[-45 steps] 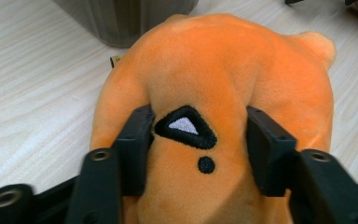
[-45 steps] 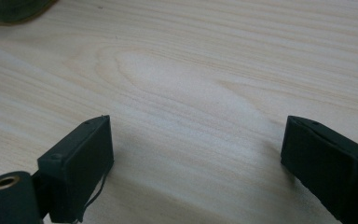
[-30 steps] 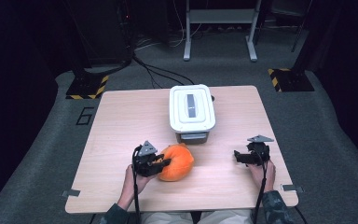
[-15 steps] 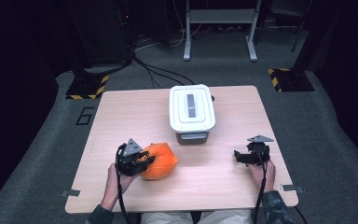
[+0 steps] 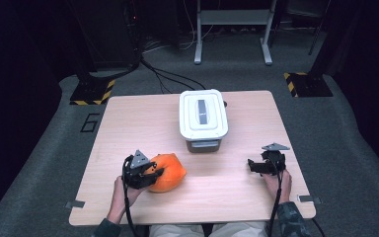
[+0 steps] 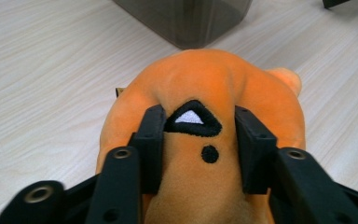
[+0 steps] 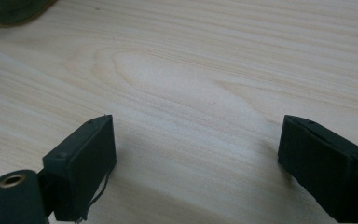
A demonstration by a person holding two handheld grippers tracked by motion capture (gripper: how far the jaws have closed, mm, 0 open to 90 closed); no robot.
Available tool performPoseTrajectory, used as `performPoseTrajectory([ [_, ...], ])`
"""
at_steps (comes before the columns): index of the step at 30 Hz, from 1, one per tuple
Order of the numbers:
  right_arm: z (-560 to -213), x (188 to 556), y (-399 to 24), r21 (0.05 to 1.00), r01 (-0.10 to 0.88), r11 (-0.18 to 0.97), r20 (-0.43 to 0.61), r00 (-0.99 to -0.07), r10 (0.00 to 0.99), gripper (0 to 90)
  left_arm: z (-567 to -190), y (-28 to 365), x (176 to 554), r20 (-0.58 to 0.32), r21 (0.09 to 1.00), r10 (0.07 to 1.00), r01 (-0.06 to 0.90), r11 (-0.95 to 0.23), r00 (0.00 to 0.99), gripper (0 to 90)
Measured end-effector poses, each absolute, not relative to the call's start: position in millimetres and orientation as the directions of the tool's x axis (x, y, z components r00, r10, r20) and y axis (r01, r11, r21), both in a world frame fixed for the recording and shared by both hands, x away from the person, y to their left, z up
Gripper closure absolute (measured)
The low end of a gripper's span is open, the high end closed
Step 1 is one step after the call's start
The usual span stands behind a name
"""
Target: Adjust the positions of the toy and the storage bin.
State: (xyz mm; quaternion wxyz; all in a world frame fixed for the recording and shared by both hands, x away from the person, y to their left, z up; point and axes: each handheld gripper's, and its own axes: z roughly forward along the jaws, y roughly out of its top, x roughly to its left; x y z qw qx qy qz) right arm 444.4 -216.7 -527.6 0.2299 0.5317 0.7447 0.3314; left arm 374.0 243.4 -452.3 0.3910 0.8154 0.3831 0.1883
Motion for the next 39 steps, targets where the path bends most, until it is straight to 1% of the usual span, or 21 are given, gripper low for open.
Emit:
performPoseTrajectory([
  [2,-527.6,444.4,-216.8,0.738,0.640,0.214,0.011,-0.329,0.944,10.6,-448.1,245.8,373.8,0.009,0.790,0.778,0.472,-0.391,0.629,42.1],
  [4,-527.6,444.5,-216.9,0.738,0.640,0.214,0.011,-0.329,0.944,10.6,-444.3,248.2,373.5,0.001,0.797,0.785,0.474,-0.375,0.620,33.7],
  [6,-527.6,444.4,-216.9,0.738,0.640,0.214,0.011,-0.329,0.944,10.6,-442.1,249.8,372.9,-0.003,0.800,0.787,0.474,-0.369,0.617,27.1],
  [7,-527.6,444.4,-216.9,0.738,0.640,0.214,0.012,-0.330,0.944,10.6,-440.2,251.1,372.1,-0.006,0.806,0.792,0.472,-0.358,0.610,27.1],
  [8,-527.6,444.4,-216.9,0.738,0.640,0.214,0.012,-0.330,0.944,10.6,-435.6,254.4,370.0,-0.022,0.817,0.795,0.470,-0.335,0.606,20.9],
  [10,-527.6,444.4,-216.9,0.738,0.640,0.214,0.012,-0.329,0.944,10.6,-433.2,256.5,368.6,-0.031,0.822,0.795,0.467,-0.324,0.606,16.9],
  [13,-527.6,444.5,-216.9,0.738,0.640,0.214,0.012,-0.329,0.944,10.6,-425.1,265.3,363.6,-0.064,0.841,0.796,0.462,-0.281,0.601,14.6],
  [16,-527.6,444.4,-216.9,0.738,0.640,0.215,0.011,-0.330,0.944,10.6,-421.6,270.1,360.3,-0.066,0.849,0.800,0.455,-0.268,0.596,13.3],
  [20,-527.6,444.5,-216.8,0.738,0.640,0.214,0.012,-0.329,0.944,10.5,-417.6,283.2,352.6,-0.061,0.859,0.826,0.451,-0.242,0.560,11.0],
  [21,-527.6,444.4,-216.8,0.738,0.640,0.215,0.010,-0.328,0.945,10.5,-417.7,287.0,351.0,-0.054,0.857,0.839,0.456,-0.239,0.541,10.2],
  [23,-527.6,444.5,-216.8,0.738,0.640,0.215,0.010,-0.328,0.944,10.5,-420.5,303.5,349.4,-0.074,0.857,0.862,0.474,-0.203,0.502,8.9],
  [24,-527.6,444.5,-216.8,0.738,0.640,0.215,0.010,-0.328,0.944,10.5,-420.5,303.5,349.4,-0.074,0.857,0.862,0.474,-0.203,0.502,7.7],
  [26,-527.6,444.5,-216.7,0.738,0.640,0.216,0.010,-0.329,0.944,10.5,-424.1,314.0,348.5,-0.081,0.851,0.879,0.491,-0.183,0.469,7.1],
  [27,-527.6,444.5,-216.7,0.738,0.640,0.216,0.009,-0.330,0.944,10.5,-429.7,324.3,348.6,-0.084,0.845,0.901,0.510,-0.161,0.425,5.2],
  [29,-527.6,444.5,-216.7,0.737,0.640,0.216,0.009,-0.330,0.944,10.4,-436.7,335.1,350.0,-0.098,0.839,0.918,0.528,-0.132,0.385,3.7],
  [30,-527.6,444.5,-216.7,0.737,0.640,0.216,0.009,-0.330,0.944,10.4,-436.7,335.1,350.0,-0.098,0.839,0.918,0.528,-0.132,0.385,2.8],
  [32,-527.6,444.7,-216.7,0.737,0.640,0.218,0.007,-0.329,0.944,10.2,-444.3,345.3,352.0,-0.103,0.832,0.934,0.545,-0.108,0.343,2.4],
  [33,-527.7,444.9,-216.7,0.738,0.639,0.219,0.005,-0.329,0.944,10.2,-453.3,354.1,354.9,-0.107,0.823,0.949,0.562,-0.082,0.296,0.7],
  [36,-527.7,444.9,-216.7,0.738,0.639,0.219,0.005,-0.329,0.944,10.2,-462.5,360.9,358.2,-0.112,0.808,0.958,0.586,-0.067,0.264,0.3],
  [37,-527.7,444.8,-216.7,0.738,0.638,0.219,0.005,-0.330,0.944,10.2,-475.3,367.6,362.3,-0.117,0.795,0.969,0.605,-0.040,0.218,0.1],
  [39,-527.7,444.8,-216.7,0.738,0.638,0.219,0.005,-0.330,0.944,10.2,-480.4,370.7,363.9,-0.116,0.788,0.973,0.614,-0.033,0.201,0.1],
])
